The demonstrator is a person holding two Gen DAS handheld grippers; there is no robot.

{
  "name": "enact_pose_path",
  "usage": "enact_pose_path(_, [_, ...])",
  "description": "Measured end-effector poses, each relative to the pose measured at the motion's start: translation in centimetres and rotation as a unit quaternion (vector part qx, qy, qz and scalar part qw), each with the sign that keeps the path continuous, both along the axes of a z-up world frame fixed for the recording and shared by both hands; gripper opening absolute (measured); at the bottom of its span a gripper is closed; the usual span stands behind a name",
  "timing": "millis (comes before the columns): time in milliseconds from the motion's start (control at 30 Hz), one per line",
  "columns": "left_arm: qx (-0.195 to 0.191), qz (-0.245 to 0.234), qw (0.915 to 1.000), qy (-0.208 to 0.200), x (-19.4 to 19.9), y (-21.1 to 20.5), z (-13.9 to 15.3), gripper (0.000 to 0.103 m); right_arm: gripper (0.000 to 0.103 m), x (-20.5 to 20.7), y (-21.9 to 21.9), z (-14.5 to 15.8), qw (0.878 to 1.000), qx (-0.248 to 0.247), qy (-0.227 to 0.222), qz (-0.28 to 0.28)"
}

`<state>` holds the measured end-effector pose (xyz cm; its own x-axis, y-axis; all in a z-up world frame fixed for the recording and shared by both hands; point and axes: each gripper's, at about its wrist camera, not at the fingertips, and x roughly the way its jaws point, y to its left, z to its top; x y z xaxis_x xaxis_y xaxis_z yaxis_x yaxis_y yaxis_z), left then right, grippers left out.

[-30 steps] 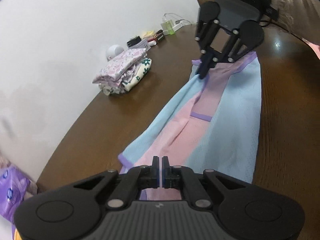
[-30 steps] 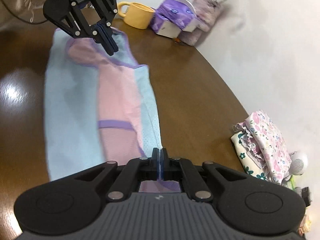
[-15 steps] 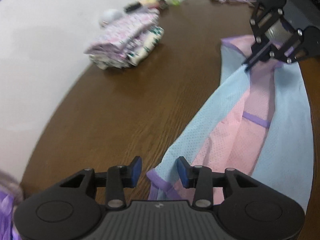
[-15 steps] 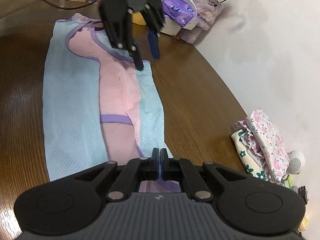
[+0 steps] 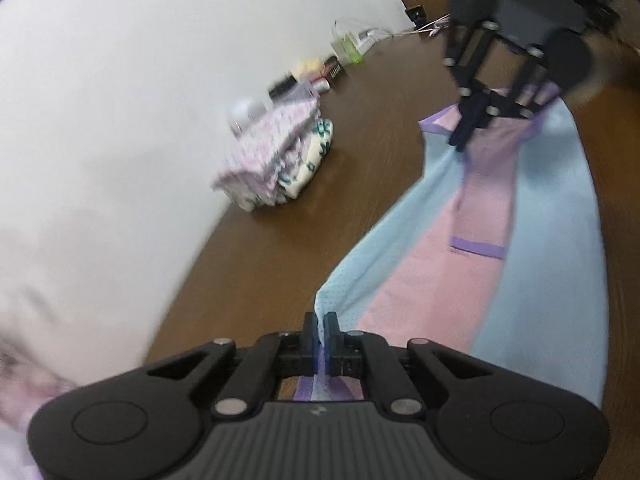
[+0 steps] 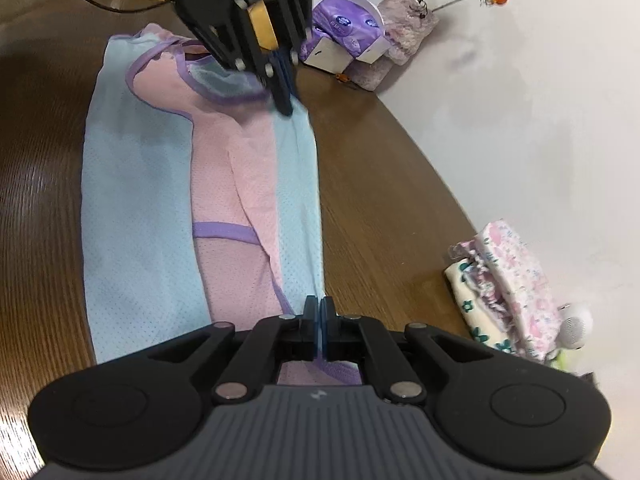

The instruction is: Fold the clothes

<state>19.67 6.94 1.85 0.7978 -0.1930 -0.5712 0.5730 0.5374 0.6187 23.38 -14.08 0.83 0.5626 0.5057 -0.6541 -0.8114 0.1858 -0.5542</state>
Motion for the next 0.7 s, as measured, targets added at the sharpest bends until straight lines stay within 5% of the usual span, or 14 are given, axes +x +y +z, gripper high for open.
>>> enact_pose_path(167, [0.055,-0.014,0.998,-0.026,-6.2,-1.4,-3.5,0.002,0.001,-2.6,-0.1,-1.1,0.999,-0.015,-0.03,0.005])
enact_pose_path(300, [0.051,0.002,0.9986,-0.013,-7.8,-1.4,-4.7,0.008,0.001,-4.1,-0.3,-1.6,1.0,-0.01,-0.014,0.008])
enact_pose_path(500, [0.006,0.053,0.9985,-0.01,-7.2,-0.4,-3.5,0.037,0.005,-3.5,-1.5,-0.1,0.999,0.036,0.023,-0.03])
enact_pose_path(600, [-0.009,0.069,0.9976,-0.001,-6.6,0.2,-3.0,0.044,0.027,-1.7,-2.1,0.4,0.995,0.049,0.056,-0.06])
enact_pose_path(633, [-0.011,0.073,0.9972,0.003,-6.4,0.4,-2.9,0.045,0.042,-1.1,-2.2,0.3,0.994,0.052,0.064,-0.068])
enact_pose_path(700, [-0.019,0.084,0.9962,0.008,-6.1,0.8,-2.7,0.045,0.044,0.4,-2.5,0.3,0.989,0.065,0.094,-0.096])
